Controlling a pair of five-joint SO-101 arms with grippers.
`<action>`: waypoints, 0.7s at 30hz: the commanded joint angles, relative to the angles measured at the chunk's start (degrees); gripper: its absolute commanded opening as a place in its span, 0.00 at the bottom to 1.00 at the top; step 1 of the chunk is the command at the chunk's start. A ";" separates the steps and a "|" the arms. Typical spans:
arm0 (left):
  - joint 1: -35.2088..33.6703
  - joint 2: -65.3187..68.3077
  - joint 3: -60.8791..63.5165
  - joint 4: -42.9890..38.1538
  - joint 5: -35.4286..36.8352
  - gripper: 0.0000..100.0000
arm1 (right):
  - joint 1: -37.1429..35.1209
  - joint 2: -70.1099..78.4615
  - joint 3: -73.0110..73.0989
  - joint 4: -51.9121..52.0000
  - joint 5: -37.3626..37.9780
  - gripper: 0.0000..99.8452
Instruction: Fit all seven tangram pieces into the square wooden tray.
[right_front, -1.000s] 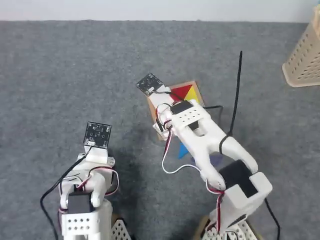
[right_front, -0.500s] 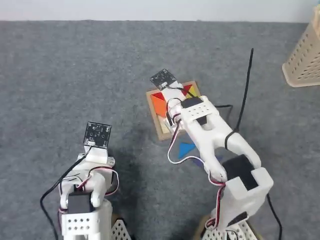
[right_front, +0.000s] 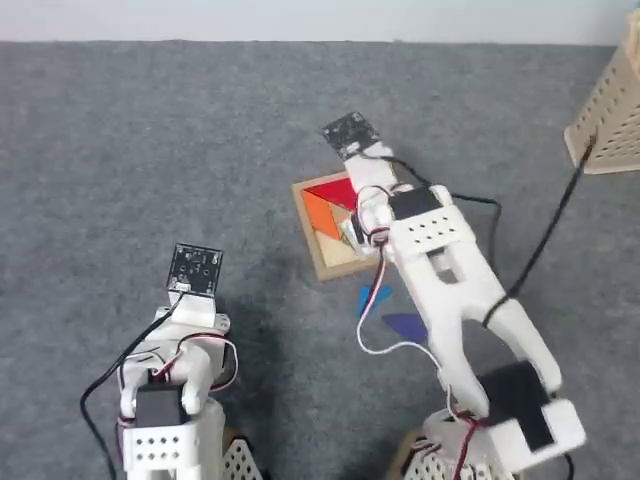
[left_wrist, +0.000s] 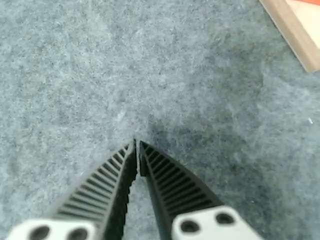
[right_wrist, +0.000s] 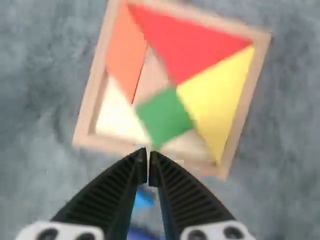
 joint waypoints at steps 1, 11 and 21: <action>-0.26 0.00 -0.48 0.26 -0.44 0.01 | 0.57 -5.67 -0.35 11.03 4.22 0.01; -0.26 0.00 -0.48 0.26 -0.44 0.01 | 0.84 -15.08 15.65 15.43 13.71 0.01; -0.26 0.00 -0.48 0.26 -0.44 0.01 | 2.24 -30.29 29.89 16.40 21.45 0.01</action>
